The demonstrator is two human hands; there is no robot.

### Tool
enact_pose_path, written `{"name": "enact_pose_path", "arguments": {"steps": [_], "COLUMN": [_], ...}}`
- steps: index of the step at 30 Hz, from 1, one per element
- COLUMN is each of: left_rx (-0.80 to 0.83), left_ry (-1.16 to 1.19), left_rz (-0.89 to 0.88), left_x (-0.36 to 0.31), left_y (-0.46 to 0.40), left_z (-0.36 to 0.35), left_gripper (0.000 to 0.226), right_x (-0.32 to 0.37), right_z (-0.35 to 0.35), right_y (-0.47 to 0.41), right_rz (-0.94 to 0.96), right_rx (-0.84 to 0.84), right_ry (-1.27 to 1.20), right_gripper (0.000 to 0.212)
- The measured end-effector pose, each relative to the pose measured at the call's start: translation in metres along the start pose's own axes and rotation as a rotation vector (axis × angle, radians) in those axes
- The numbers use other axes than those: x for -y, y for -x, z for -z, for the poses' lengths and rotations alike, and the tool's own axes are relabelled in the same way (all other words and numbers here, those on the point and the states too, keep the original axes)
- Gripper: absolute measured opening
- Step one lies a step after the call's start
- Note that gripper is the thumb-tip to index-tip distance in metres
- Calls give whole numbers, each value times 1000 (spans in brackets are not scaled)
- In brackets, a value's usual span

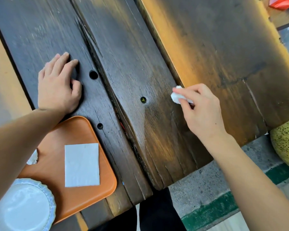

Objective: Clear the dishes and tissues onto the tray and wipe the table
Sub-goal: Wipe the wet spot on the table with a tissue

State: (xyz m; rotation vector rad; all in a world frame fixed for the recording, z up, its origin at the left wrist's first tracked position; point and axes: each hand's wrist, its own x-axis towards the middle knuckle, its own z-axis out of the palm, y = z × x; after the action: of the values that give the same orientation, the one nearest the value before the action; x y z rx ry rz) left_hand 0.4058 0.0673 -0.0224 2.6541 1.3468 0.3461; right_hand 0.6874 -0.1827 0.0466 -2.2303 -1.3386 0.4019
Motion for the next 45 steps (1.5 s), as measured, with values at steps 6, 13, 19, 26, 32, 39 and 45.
{"name": "enact_pose_path", "arguments": {"steps": [6, 13, 19, 26, 32, 39, 45], "left_rx": [-10, 8, 14, 15, 12, 3, 1], "left_ry": [4, -3, 4, 8, -4, -15, -8], "left_rz": [-6, 6, 11, 5, 7, 9, 6], "left_x": [1, -1, -3, -1, -2, -1, 1], "left_y": [0, -1, 1, 0, 0, 0, -2], "left_z": [0, 3, 5, 4, 3, 1, -1], "left_gripper": [55, 57, 57, 57, 57, 58, 58], "right_x": [15, 17, 0, -15, -22, -7, -18], "right_z": [-41, -49, -27, -7, -8, -41, -35], "right_y": [-35, 28, 115, 172, 94, -65, -34], "right_rz": [245, 670, 756, 753, 416, 279, 442], "right_rx": [-3, 224, 455, 578, 261, -101, 69], "right_ry": [234, 367, 282, 278, 128, 138, 200], "right_gripper": [30, 40, 45, 52, 30, 31, 37]}}
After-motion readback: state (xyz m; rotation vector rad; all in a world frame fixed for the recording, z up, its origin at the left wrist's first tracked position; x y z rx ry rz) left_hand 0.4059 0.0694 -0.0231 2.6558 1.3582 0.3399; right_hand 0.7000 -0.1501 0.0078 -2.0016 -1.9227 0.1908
